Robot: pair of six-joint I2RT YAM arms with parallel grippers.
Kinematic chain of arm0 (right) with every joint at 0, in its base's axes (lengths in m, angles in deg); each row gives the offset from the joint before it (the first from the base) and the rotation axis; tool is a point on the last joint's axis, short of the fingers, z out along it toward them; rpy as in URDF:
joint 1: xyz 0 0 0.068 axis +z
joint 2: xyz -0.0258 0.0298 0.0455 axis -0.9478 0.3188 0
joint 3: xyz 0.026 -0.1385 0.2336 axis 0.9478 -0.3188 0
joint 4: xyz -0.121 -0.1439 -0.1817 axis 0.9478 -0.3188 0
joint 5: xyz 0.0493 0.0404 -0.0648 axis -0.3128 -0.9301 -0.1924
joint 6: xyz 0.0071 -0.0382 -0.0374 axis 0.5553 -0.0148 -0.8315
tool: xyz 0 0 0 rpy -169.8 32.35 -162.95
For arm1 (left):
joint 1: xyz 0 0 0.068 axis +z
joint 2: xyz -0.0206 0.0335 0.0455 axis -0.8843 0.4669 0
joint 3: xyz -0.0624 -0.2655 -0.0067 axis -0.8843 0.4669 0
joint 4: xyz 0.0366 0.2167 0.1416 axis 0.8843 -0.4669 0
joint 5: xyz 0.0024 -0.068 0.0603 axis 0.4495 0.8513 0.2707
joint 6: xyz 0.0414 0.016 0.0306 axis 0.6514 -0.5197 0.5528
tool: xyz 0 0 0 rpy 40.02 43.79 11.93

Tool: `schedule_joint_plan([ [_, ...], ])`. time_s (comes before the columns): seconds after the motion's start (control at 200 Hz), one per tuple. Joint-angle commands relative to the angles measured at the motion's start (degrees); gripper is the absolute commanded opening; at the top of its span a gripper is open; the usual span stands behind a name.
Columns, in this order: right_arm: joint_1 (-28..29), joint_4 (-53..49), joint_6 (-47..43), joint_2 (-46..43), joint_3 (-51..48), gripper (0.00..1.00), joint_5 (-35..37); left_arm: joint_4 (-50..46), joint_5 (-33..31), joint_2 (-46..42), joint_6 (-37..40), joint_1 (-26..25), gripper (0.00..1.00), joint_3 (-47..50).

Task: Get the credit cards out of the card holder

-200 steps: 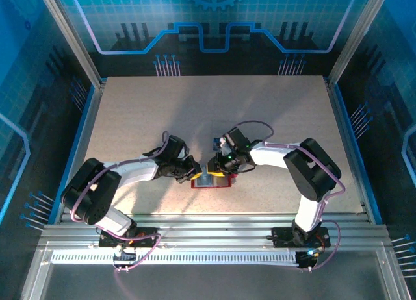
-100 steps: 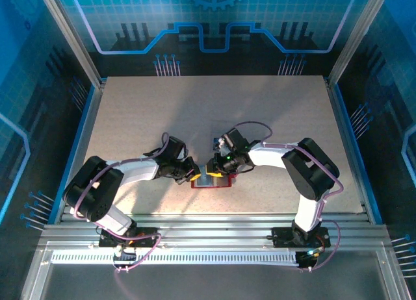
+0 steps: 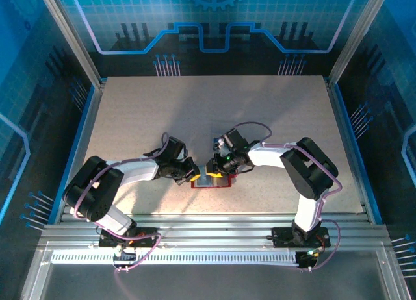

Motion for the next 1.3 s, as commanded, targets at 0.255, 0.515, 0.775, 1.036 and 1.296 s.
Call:
schedule_joint_plan([
  [0.255,0.9,-4.7,-1.6,-1.0,1.3,0.32,1.9,-0.1,0.7,1.6,1.4,0.5,0.1,0.2],
  [0.515,0.8,-7.0,-2.4,-2.6,1.9,0.32,3.0,-0.2,0.6,1.6,1.5,0.5,0.1,-0.2],
  [0.775,0.9,-7.5,-2.3,-3.8,1.7,0.32,3.2,-0.6,0.6,1.1,1.6,0.5,0.1,-0.5],
  [1.036,1.0,-3.4,-0.5,-4.1,0.7,0.28,0.9,-0.8,0.4,0.5,1.7,0.5,0.11,-0.2],
  [1.296,0.8,-0.9,0.6,-2.0,0.5,0.28,-0.4,-0.8,0.3,0.4,1.5,0.5,0.1,0.2],
])
